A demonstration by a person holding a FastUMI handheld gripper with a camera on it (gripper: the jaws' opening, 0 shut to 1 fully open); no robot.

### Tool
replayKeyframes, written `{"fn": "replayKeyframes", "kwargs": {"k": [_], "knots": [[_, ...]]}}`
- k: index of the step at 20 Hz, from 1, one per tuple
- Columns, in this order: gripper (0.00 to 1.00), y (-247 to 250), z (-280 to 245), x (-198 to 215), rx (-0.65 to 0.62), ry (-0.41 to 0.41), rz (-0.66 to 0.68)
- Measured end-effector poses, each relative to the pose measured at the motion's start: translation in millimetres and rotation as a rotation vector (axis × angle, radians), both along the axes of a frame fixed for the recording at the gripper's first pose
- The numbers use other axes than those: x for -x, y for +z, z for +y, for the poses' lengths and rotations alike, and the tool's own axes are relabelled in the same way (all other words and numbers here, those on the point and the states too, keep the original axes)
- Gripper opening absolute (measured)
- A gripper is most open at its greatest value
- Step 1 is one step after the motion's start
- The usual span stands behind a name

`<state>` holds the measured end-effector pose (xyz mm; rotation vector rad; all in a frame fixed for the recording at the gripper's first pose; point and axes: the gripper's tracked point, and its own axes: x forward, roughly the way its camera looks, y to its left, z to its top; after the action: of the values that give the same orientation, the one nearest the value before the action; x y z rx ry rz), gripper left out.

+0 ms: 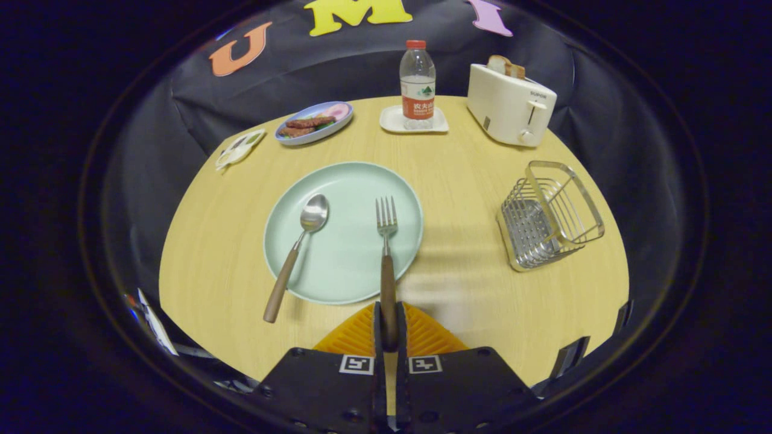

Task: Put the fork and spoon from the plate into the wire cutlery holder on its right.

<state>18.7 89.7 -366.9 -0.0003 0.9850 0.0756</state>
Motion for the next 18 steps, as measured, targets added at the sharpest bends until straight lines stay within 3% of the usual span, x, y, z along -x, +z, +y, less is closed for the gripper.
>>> {"fn": "replayKeyframes", "kwargs": {"k": [2, 3, 9, 18], "knots": [[0.06, 11.3, -5.3, 0.4, -0.004, 0.016, -0.020], [0.01, 15.5, -7.2, 0.7, -0.004, 0.022, -0.027], [0.01, 61.5, -27.9, 10.2, -0.026, 0.051, -0.081], [0.01, 112.7, -124.1, 40.9, -0.023, -0.030, -0.036]]}}
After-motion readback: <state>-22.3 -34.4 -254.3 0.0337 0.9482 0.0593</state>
